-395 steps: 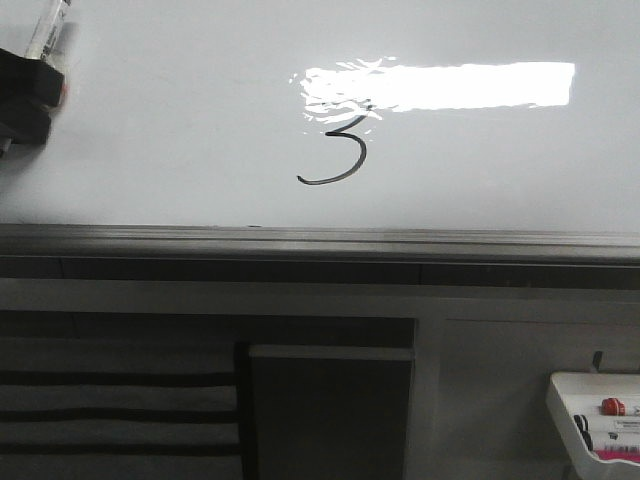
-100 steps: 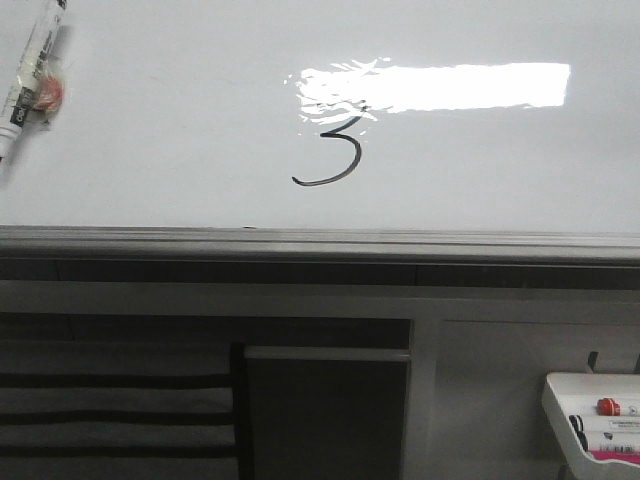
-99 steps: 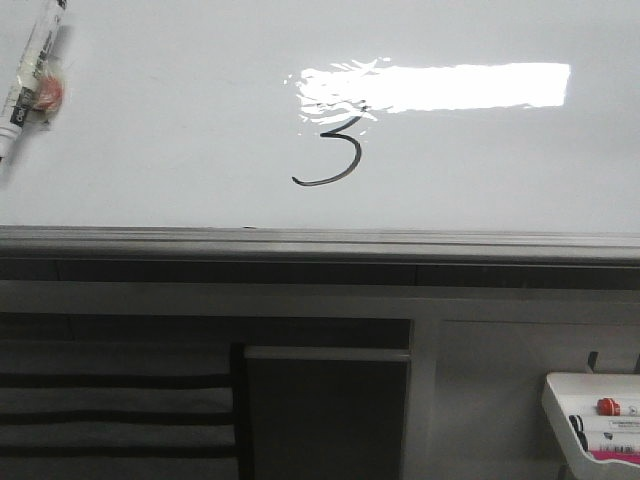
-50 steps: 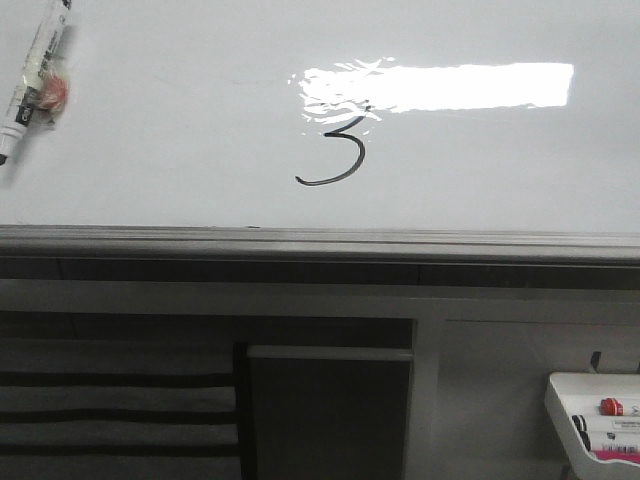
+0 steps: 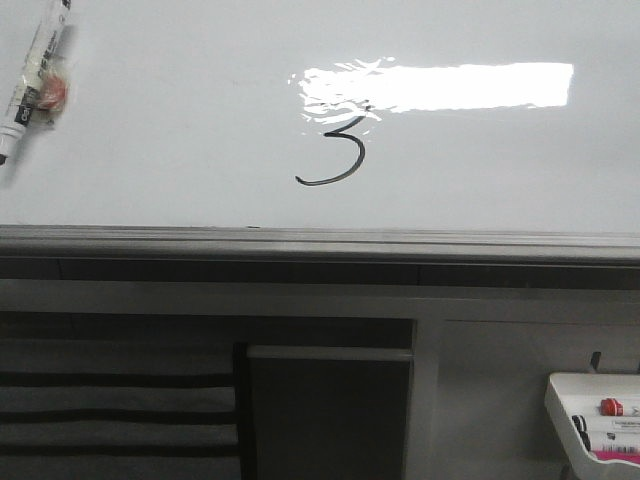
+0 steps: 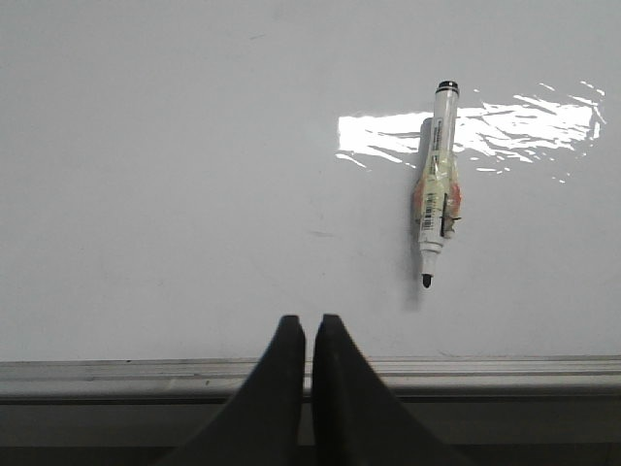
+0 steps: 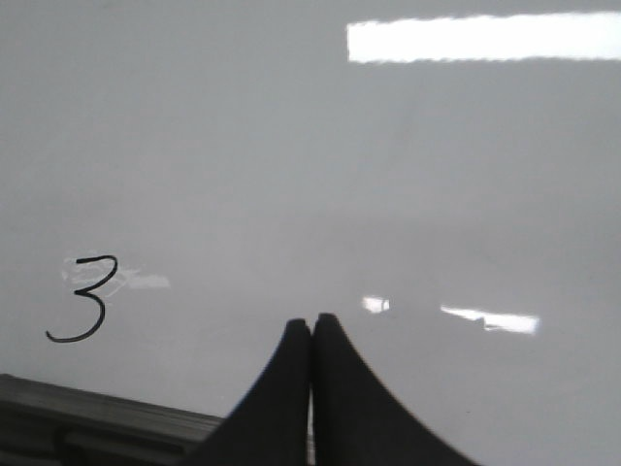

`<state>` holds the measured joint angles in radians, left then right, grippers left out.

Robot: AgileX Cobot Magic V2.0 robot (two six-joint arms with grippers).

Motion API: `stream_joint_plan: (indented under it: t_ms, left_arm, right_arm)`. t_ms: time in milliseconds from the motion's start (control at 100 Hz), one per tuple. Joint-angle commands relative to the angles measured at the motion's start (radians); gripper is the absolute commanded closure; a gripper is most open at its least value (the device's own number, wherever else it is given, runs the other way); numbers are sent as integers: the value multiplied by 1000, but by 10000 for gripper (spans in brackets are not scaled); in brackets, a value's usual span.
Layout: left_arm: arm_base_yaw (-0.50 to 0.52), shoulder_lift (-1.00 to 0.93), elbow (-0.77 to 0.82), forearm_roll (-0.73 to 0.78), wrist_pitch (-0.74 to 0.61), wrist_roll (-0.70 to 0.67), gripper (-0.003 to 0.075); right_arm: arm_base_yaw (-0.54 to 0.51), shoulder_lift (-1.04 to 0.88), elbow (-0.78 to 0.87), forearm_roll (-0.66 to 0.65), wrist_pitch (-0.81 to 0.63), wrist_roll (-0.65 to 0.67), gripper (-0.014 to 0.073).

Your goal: Write number 3 on whiteboard

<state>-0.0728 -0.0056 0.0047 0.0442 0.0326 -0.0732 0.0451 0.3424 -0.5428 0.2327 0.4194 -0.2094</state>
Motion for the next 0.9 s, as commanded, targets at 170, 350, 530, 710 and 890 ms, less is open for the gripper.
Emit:
stream_joint_plan:
  t_ms: [170, 350, 530, 710, 890]
  left_arm:
    - [-7, -32, 3, 0, -82, -1, 739]
    - [-7, -32, 3, 0, -82, -1, 739]
    - [-7, -32, 3, 0, -82, -1, 739]
    - [-7, -32, 3, 0, -81, -1, 739]
    - [-7, -32, 3, 0, -81, -1, 739]
  right_arm:
    - [-62, -280, 300, 15, -256, -3, 673]
    - [-62, -373, 463, 15, -388, -3, 673]
    - [-62, -367, 588, -68, -562, 99, 673]
    - [-62, -373, 583, -286, -555, 319, 673]
    - [-62, -373, 583, -286, -549, 344, 673]
